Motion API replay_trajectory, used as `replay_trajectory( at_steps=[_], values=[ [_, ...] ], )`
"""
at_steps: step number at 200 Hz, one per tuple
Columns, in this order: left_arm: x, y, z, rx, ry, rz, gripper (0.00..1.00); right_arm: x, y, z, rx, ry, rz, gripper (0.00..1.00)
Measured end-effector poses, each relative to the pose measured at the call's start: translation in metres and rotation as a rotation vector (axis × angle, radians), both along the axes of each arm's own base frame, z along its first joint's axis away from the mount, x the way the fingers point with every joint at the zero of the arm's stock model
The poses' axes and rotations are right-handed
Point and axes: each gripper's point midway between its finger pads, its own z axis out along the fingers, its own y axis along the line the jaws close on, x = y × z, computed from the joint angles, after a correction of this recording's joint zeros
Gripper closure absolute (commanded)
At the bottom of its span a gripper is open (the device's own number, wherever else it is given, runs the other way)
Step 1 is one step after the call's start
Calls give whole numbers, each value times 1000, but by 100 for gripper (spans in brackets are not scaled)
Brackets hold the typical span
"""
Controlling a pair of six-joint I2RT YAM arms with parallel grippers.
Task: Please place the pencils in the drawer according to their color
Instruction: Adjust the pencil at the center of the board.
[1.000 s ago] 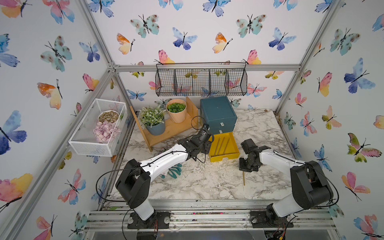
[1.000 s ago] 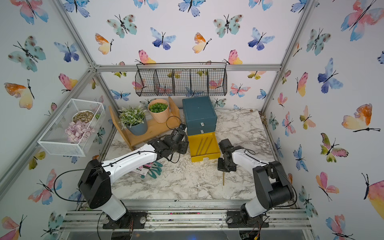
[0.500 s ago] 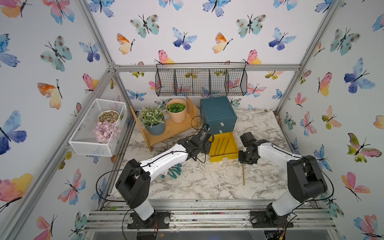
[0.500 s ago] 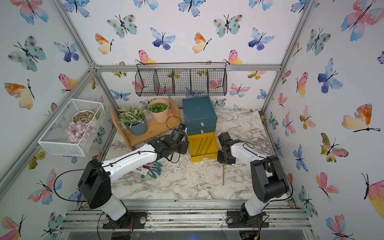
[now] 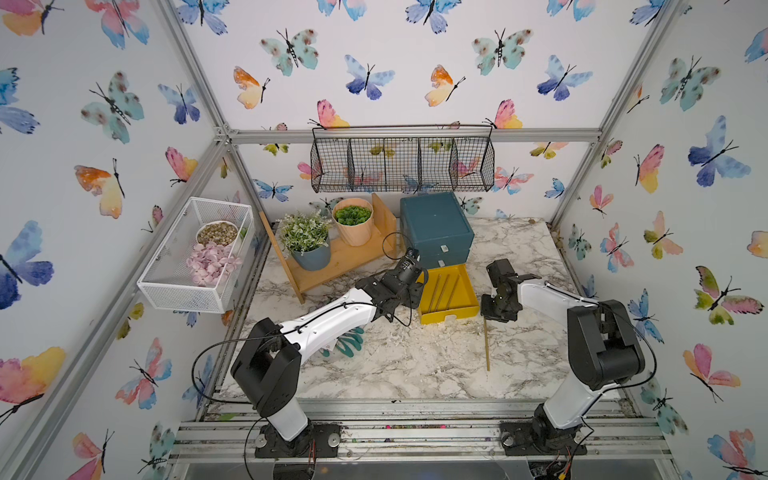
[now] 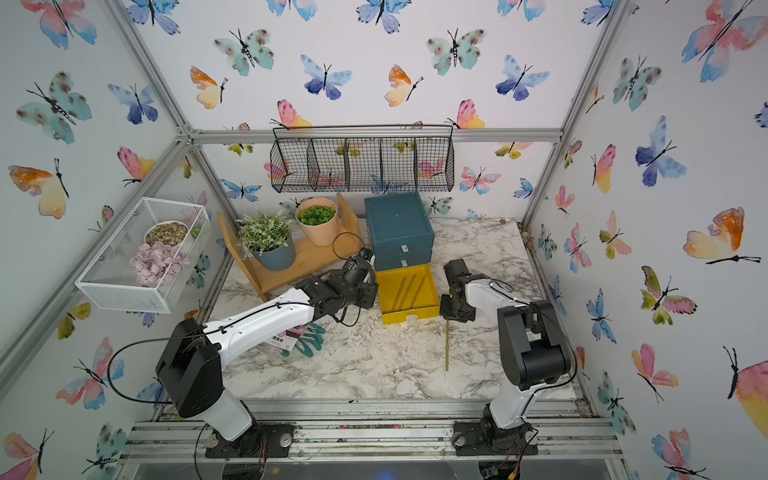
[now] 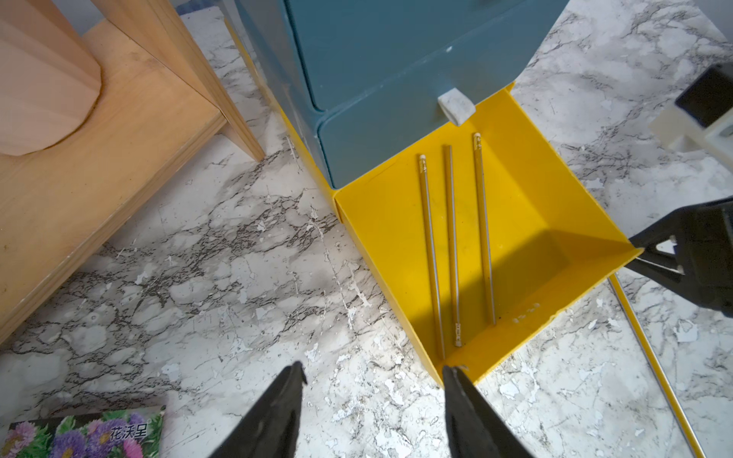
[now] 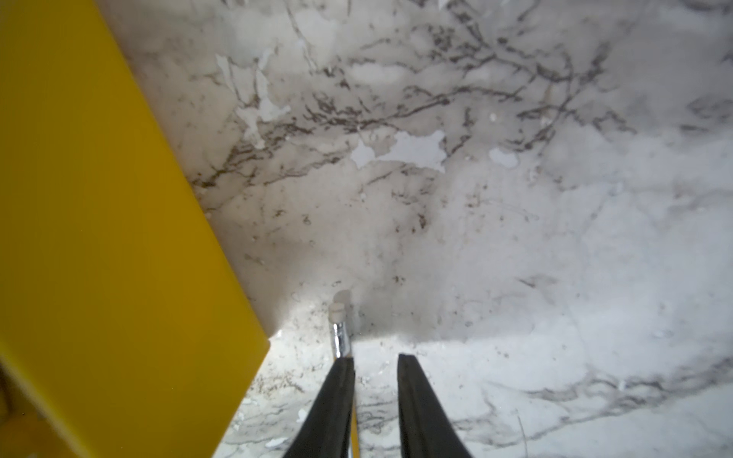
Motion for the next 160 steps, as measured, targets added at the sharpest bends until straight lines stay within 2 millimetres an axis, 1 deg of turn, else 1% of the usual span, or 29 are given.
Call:
replay_trajectory(
  at_steps=[47,76,107,132,142,160],
  values=[
    [0,0,0,-1,1,0,39,10,4,2,15,-18,0,75],
    [0,0,0,-3,2,1,39,18,9,-4,31,-12,4,74],
    [-1,-1,0,-7,6,-4,39,16,9,-12,28,13,7,73],
    [-2,-3,-1,-14,14,-13,39,16,8,-13,20,13,5,78],
    [-3,-4,-1,-17,16,-16,39,16,6,-13,16,12,0,82],
    [-4,-5,-1,-23,22,-21,39,13,-1,-13,16,9,-16,84]
  ],
)
